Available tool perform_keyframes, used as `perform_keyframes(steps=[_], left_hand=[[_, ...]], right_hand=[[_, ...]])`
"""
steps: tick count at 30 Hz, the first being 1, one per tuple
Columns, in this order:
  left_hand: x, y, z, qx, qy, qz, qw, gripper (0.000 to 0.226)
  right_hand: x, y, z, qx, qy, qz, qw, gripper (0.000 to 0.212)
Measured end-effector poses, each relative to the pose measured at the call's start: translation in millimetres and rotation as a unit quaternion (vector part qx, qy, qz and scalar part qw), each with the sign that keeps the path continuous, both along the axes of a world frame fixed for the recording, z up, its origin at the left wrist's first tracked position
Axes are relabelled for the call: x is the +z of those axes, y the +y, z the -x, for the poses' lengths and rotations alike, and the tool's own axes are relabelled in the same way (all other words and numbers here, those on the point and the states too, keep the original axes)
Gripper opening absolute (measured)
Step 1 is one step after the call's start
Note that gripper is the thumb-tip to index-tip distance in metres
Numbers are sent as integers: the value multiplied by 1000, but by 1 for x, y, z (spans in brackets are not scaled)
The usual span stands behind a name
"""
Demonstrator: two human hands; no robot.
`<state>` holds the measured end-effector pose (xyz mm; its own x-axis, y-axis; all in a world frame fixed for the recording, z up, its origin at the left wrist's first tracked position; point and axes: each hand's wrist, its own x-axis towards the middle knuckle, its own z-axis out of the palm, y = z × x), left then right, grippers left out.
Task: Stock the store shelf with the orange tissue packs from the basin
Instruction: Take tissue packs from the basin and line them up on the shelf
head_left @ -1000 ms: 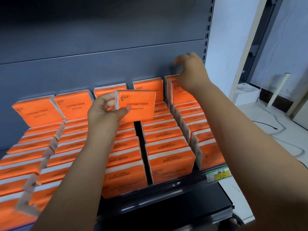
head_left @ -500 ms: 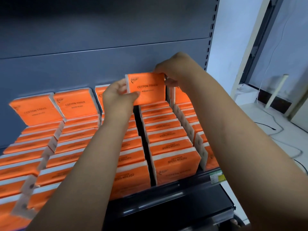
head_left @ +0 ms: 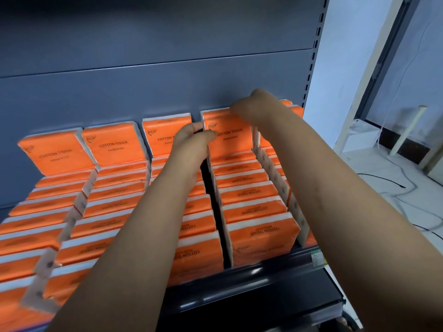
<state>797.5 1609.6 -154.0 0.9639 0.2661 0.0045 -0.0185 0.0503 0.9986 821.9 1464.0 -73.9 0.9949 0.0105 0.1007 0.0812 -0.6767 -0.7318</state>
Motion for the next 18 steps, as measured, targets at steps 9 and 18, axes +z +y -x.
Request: perform_keyframes(steps=[9,18], left_hand=[[1,3,5,-18,1,74,997,19],[1,6,6,-40,9,101,994,46]], right_hand=[[-2,-1,3,-3,-15,-28,999,10],[-8,-3,-7,-6,-46,57,997,15]])
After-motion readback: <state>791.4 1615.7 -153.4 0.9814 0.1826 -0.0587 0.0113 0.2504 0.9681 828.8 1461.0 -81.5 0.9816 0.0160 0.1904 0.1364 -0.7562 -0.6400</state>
